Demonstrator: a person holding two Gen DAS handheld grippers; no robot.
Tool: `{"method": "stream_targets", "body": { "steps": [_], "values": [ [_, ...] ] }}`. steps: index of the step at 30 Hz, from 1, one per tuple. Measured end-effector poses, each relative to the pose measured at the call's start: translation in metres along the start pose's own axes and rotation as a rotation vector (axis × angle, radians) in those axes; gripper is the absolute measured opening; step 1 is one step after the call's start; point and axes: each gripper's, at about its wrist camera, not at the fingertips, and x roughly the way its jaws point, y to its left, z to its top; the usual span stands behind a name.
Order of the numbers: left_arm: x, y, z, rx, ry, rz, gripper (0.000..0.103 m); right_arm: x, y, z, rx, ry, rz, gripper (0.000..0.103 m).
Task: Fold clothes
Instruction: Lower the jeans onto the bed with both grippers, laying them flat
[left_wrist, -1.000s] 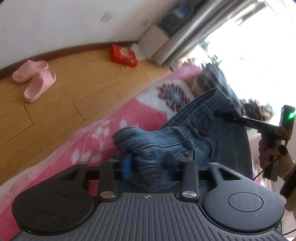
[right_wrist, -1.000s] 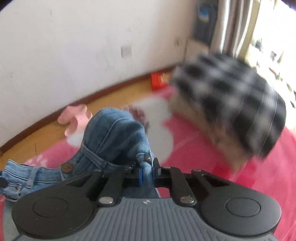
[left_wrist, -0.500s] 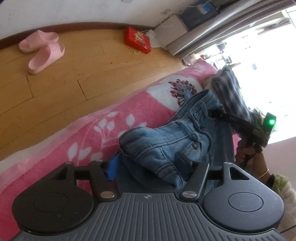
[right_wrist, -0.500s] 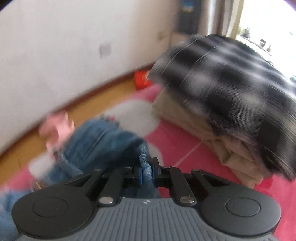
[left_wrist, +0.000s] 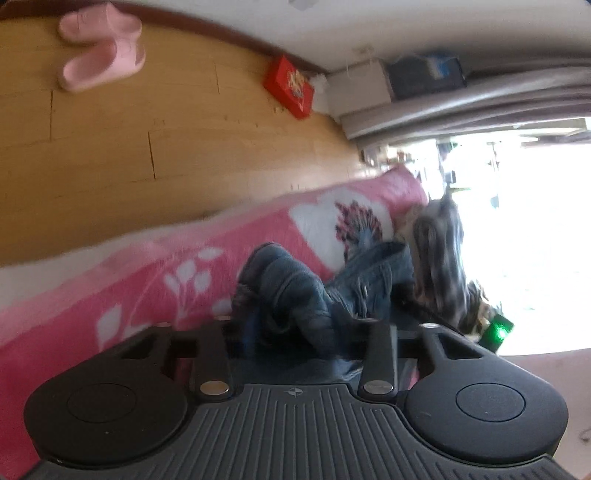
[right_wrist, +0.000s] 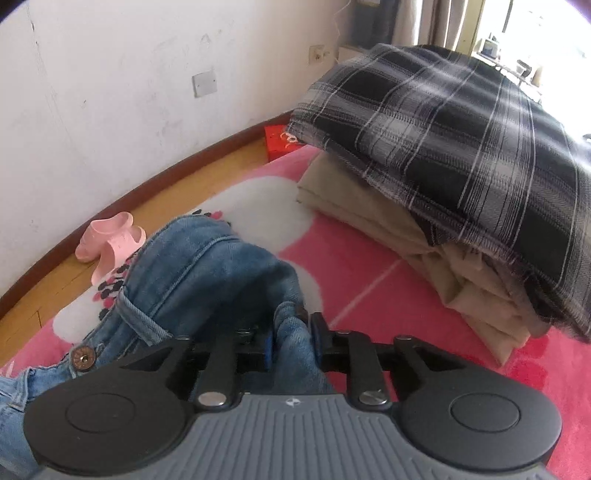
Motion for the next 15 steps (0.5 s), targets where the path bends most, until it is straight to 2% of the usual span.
{"method": "stream_targets", "body": {
  "steps": [2,4,7,8,9,11,13,15],
  "values": [
    [-0.007,-0.008,0.001,0.019,-0.041,-0.025,0.013,-0.013,0.002,0.002,0.008,-0.053,-0.005,0.012],
    [-0.019,-0.020,0.002,0.053,-0.088,-0.084,0.012,-0.033,0.000,0.004,0.065,-0.137,0.023,0.012],
    [-0.026,-0.029,0.004,0.132,-0.138,-0.061,0.012,-0.040,0.004,0.003,0.050,-0.196,-0.014,0.013],
    [-0.022,-0.028,0.005,0.149,-0.132,-0.036,0.017,-0.030,0.005,0.003,0.047,-0.164,-0.028,0.014],
    [-0.017,-0.025,0.007,0.157,-0.110,0.000,0.029,-0.017,0.004,0.002,0.050,-0.112,-0.034,0.018],
    [-0.008,-0.019,0.009,0.171,-0.063,0.072,0.039,0.002,0.004,-0.001,0.051,-0.023,-0.088,0.035],
    [-0.012,-0.021,0.009,0.190,-0.039,0.075,0.047,0.000,0.003,-0.004,0.066,-0.006,-0.136,0.056],
    [-0.022,-0.025,0.005,0.232,-0.034,0.080,0.064,-0.023,-0.003,-0.008,0.086,-0.037,-0.124,0.067]
  ]
}}
